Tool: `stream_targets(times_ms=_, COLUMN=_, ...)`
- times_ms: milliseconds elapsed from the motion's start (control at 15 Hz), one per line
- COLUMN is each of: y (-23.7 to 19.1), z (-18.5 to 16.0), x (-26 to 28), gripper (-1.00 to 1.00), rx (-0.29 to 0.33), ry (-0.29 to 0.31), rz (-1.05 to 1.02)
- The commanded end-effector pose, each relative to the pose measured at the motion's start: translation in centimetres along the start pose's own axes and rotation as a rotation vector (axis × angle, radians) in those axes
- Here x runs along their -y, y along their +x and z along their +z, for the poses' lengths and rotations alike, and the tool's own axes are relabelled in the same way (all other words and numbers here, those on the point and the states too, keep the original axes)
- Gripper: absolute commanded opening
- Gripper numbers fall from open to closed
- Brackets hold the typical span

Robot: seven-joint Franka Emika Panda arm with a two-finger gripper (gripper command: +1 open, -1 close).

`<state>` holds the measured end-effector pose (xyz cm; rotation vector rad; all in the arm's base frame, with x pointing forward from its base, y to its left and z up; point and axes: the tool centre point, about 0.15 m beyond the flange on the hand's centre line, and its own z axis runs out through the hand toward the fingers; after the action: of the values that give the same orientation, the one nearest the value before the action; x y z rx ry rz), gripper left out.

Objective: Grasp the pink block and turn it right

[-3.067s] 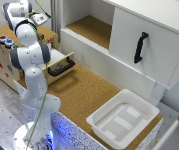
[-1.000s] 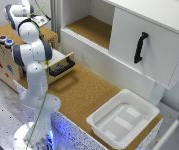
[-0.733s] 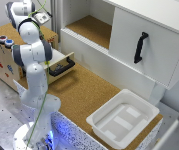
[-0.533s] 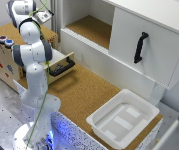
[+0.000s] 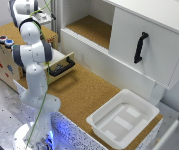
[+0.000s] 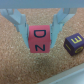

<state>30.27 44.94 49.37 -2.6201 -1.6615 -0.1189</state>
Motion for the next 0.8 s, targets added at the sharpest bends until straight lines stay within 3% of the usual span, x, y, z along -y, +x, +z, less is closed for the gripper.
stream_targets(times_ms=0, y=-1.0, z=1.7, x=2.6, gripper=-1.0, rx=-0.105, ry=-0.043, rz=0.301)
stream_targets(times_ms=67, y=-1.0, z=2.3, x=2.8, gripper=-1.0, rx=-0.138, ry=-0.054, rz=0.378)
stream_targets(times_ms=200, y=-0.2, z=3.1, x=3.0, gripper=-1.0, rx=-0.049, ry=-0.114, rz=0.431)
stream_targets(times_ms=400, y=0.2, z=4.0, x=2.0, gripper=-1.0, rx=-0.001, ry=-0.168, rz=0.562)
stream_targets(times_ms=533, y=-1.2, z=4.6, x=1.0, gripper=-1.0, rx=-0.001, ry=-0.187, rz=0.692)
stream_targets(times_ms=733, y=-1.9, z=5.4, x=-0.3, gripper=-1.0, rx=-0.127, ry=-0.19, rz=0.903)
